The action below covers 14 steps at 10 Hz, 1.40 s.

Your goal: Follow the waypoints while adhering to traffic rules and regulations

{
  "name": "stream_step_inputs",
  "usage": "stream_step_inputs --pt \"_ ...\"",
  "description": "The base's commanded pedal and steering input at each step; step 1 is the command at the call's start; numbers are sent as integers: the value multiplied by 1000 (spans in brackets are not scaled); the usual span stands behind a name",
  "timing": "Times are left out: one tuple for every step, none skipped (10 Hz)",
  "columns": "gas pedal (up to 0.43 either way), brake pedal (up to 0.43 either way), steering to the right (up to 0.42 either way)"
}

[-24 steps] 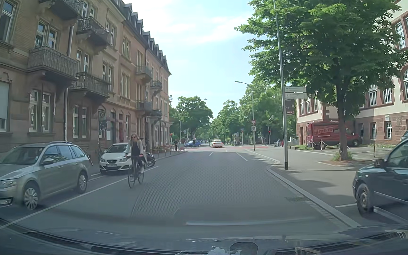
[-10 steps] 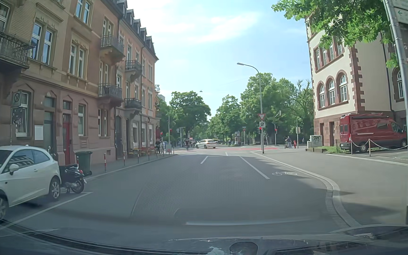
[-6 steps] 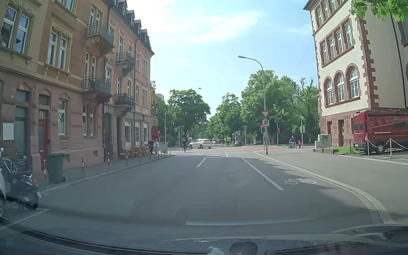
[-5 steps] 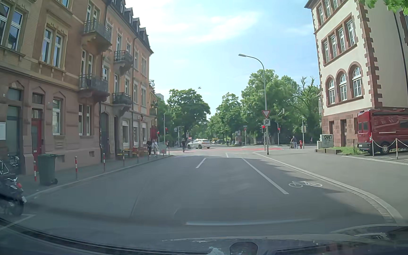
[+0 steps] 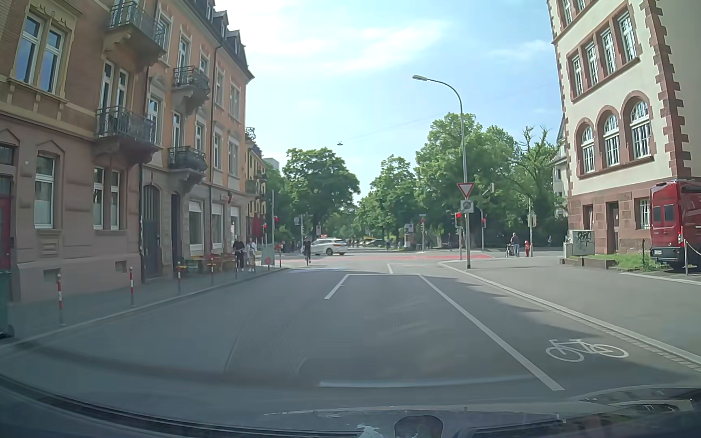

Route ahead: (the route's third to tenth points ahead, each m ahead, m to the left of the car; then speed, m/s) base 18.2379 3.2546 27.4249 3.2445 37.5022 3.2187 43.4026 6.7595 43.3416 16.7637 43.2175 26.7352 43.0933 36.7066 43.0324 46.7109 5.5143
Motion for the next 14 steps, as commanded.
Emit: stream_step_inputs --pt "0 152 2" --pt "0 152 2" --pt "0 152 1" --pt "0 152 0" --pt "0 152 -1" --pt "0 152 -2" --pt "0 152 -2" --pt "0 152 -3" --pt "0 152 -4" --pt "0 159 -3" --pt "0 165 -4" --pt "0 165 -4" --pt "0 165 -5" --pt "0 165 -5"
